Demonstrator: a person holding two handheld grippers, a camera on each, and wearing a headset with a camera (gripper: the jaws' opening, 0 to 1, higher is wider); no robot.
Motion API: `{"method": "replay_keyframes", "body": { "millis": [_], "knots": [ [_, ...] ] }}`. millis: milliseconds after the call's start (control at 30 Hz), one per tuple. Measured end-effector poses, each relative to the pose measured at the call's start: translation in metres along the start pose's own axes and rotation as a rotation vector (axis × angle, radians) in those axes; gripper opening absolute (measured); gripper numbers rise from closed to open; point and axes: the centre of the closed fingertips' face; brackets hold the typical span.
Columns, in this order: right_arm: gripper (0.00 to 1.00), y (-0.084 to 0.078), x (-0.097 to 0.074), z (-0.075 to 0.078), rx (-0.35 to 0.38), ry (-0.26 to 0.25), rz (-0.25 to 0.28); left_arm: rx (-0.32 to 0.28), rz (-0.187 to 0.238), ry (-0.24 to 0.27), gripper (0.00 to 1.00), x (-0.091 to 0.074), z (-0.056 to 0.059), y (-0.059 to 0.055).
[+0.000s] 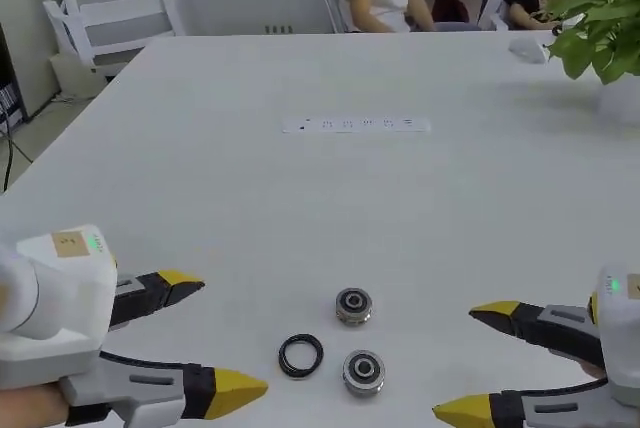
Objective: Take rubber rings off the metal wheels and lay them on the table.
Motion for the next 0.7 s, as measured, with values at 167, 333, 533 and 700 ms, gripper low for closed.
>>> {"method": "replay_keyframes", "body": {
  "millis": [167, 333, 533, 700],
  "knots": [
    [0.70, -0.0014, -0.0009, 0.0000, 0.007, -0.002, 0.002, -0.001, -0.002, 0.000, 0.78, -0.0002, 0.0010, -0.0004],
    [0.70, -0.0015, -0.0024, 0.0010, 0.009, -0.005, 0.004, -0.003, -0.002, 0.003, 0.78, -0.0006, 0.0010, 0.0003],
    [0.70, -0.0004, -0.0050, 0.0027, 0.008, -0.008, 0.009, 0.001, -0.003, 0.004, 0.79, -0.0007, 0.0014, 0.0017],
    [0.70, -0.0016, -0.0074, 0.0035, 0.009, -0.008, 0.009, 0.004, -0.009, 0.004, 0.78, -0.0006, 0.0021, 0.0018]
  ]
}}
Point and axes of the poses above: the centre of the closed fingertips' face, and the gripper's own axes: x roughly forward along the fingers, z roughly to its right, y roughly out of its top, and after that the axes turned 6 degrees about x, right-handed
